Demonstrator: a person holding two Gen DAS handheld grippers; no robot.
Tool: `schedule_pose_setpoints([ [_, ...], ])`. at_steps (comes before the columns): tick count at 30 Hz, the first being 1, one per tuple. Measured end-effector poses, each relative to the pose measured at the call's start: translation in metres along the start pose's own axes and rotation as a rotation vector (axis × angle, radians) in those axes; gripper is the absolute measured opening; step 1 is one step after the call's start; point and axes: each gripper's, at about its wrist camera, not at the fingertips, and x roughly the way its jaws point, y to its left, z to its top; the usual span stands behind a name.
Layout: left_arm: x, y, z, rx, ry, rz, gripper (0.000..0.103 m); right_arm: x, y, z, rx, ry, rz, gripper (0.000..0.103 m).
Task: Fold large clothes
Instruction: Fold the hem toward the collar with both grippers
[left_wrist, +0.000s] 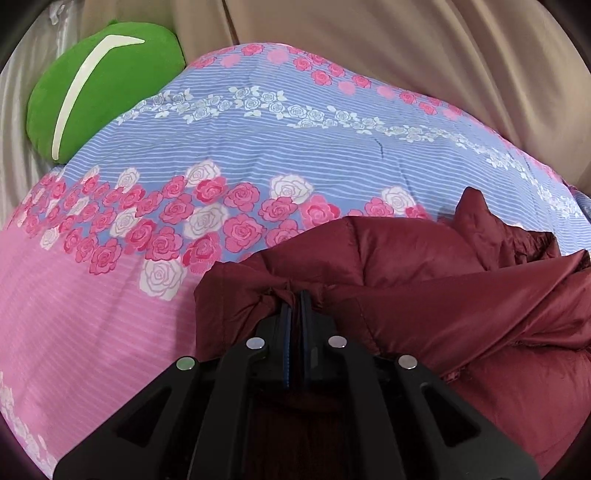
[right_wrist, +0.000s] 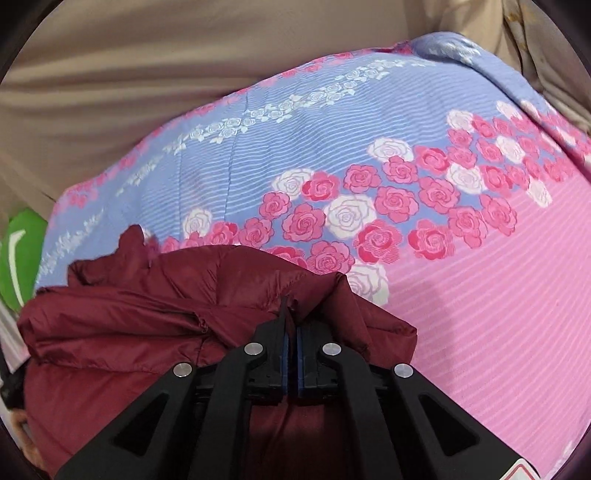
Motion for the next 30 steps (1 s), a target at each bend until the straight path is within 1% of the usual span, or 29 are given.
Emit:
schedule_pose_setpoints([
  [2,-0.004,0.006,0.003,-0.032,-0.012,-0.037,0.006,-0.003,0.001,0.0,-0.008,-0.014,-0.002,0.003],
  [3,-0.01,0.012,0.004,-0.05,-0.023,-0.055,0.007,-0.015,-0.001,0.0,-0.011,-0.047,-0.006,0.007],
  [4,-0.025,0.018,0.004,-0.054,-0.05,-0.061,0.009,-0.028,-0.001,0.0,-0.013,-0.074,-0.007,0.011],
  [5,-0.04,0.022,0.004,-0.045,-0.079,-0.059,0.011,-0.045,-0.001,-0.001,-0.018,-0.111,-0.002,0.021],
  [6,-0.058,0.024,0.004,-0.028,-0.113,-0.055,0.014,-0.065,0.0,-0.003,-0.027,-0.152,0.001,0.034],
  [7,-0.083,0.025,0.003,0.003,-0.15,-0.042,0.017,-0.091,0.004,-0.008,-0.047,-0.203,-0.011,0.038],
  [8,-0.102,0.023,0.001,0.029,-0.173,-0.033,0.024,-0.11,0.011,-0.012,-0.071,-0.23,-0.01,0.038],
  [9,-0.127,0.016,-0.003,0.072,-0.204,-0.033,0.027,-0.132,0.022,-0.021,-0.116,-0.241,0.018,0.038],
  [10,-0.141,0.008,-0.007,0.107,-0.215,-0.044,0.029,-0.143,0.033,-0.029,-0.148,-0.231,0.047,0.038],
  [11,-0.154,-0.009,-0.014,0.16,-0.214,-0.072,0.03,-0.151,0.046,-0.038,-0.178,-0.217,0.081,0.038],
  [12,-0.159,-0.019,-0.019,0.19,-0.206,-0.095,0.03,-0.156,0.061,-0.05,-0.213,-0.195,0.121,0.038],
  [13,-0.163,-0.039,-0.031,0.237,-0.179,-0.146,0.03,-0.158,0.081,-0.067,-0.259,-0.162,0.166,0.038],
  [14,-0.161,-0.055,-0.041,0.269,-0.147,-0.18,0.03,-0.156,0.097,-0.083,-0.296,-0.131,0.204,0.038],
  [15,-0.155,-0.074,-0.057,0.303,-0.097,-0.214,0.03,-0.151,0.118,-0.105,-0.346,-0.08,0.259,0.037],
  [16,-0.149,-0.085,-0.069,0.32,-0.064,-0.234,0.03,-0.148,0.127,-0.12,-0.374,-0.048,0.284,0.035],
  [17,-0.143,-0.094,-0.08,0.334,-0.033,-0.246,0.032,-0.142,0.138,-0.136,-0.408,-0.015,0.303,0.03],
  [18,-0.132,-0.101,-0.094,0.346,0.005,-0.244,0.032,-0.136,0.146,-0.15,-0.439,0.01,0.308,0.028],
  [19,-0.126,-0.101,-0.101,0.347,0.01,-0.228,0.032,-0.132,0.15,-0.164,-0.477,0.02,0.287,0.028],
  [20,-0.121,-0.097,-0.107,0.342,0.006,-0.212,0.032,-0.129,0.148,-0.174,-0.508,0.015,0.238,0.028],
  [21,-0.119,-0.093,-0.109,0.337,0.007,-0.206,0.032,-0.128,0.139,-0.179,-0.515,0.008,0.188,0.027],
  [22,-0.117,-0.083,-0.108,0.317,0.01,-0.196,0.032,-0.127,0.129,-0.178,-0.498,0.007,0.158,0.027],
  [23,-0.116,-0.073,-0.107,0.295,0.009,-0.182,0.032,-0.128,0.115,-0.176,-0.467,0.009,0.137,0.026],
  [24,-0.113,-0.063,-0.106,0.277,0.009,-0.163,0.032,-0.13,0.092,-0.172,-0.412,0.013,0.108,0.024],
  [25,-0.111,-0.047,-0.104,0.255,0.007,-0.125,0.032,-0.131,0.076,-0.168,-0.375,0.014,0.08,0.022],
  [26,-0.108,-0.034,-0.104,0.236,0.01,-0.096,0.032,-0.132,0.06,-0.167,-0.343,0.012,0.051,0.017],
  [28,-0.104,-0.01,-0.107,0.207,0.006,-0.03,0.032,-0.139,0.024,-0.164,-0.263,0.003,0.004,0.017],
  [30,-0.104,0.01,-0.106,0.173,0.004,0.009,0.032,-0.145,0.005,-0.162,-0.218,-0.001,-0.03,0.017],
])
